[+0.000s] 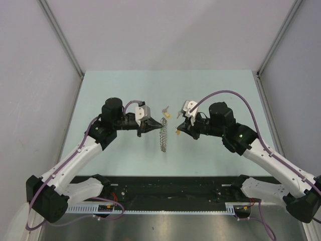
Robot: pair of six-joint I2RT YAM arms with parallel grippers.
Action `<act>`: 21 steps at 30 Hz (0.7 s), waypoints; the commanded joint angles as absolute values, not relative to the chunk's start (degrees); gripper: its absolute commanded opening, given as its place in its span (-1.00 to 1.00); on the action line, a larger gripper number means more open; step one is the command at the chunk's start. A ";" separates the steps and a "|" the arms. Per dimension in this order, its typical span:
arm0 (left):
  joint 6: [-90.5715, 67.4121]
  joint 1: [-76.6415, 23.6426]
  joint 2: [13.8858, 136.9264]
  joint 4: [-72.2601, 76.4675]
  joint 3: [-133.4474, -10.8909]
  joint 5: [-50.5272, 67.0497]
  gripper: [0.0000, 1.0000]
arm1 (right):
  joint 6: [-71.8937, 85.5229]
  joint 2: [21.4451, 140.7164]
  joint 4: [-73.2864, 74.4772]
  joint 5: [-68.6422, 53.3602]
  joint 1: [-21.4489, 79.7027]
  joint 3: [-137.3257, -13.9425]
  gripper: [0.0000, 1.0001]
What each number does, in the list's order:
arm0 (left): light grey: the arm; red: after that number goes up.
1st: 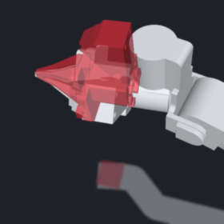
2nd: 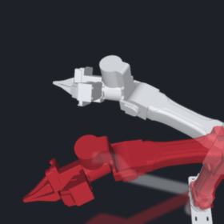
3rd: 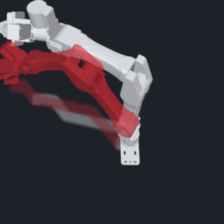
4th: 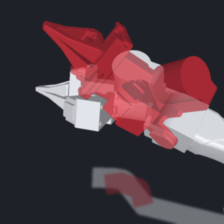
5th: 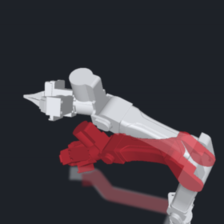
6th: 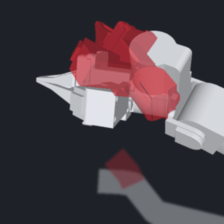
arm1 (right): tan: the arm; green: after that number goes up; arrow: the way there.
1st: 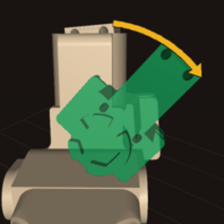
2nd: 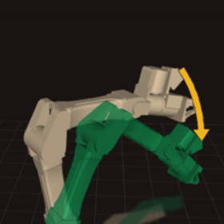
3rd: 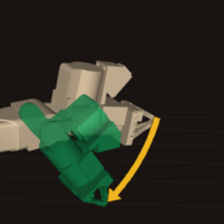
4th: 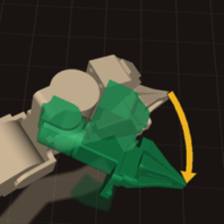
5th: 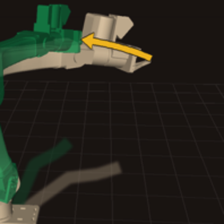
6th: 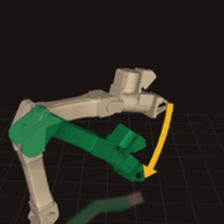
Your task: Put the keys on the keyring
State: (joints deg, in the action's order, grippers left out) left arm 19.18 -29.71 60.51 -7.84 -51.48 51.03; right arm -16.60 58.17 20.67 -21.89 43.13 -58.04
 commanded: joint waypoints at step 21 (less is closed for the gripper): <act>20.48 -32.25 58.53 -4.21 -48.69 56.43 -0.99 | -21.44 63.81 15.47 -16.88 51.24 -59.06 -1.00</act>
State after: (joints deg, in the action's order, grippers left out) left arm 19.07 -31.64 59.55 -4.84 -47.62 54.46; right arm -20.62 63.55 18.22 -18.24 50.70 -58.04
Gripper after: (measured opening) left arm 0.009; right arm 0.010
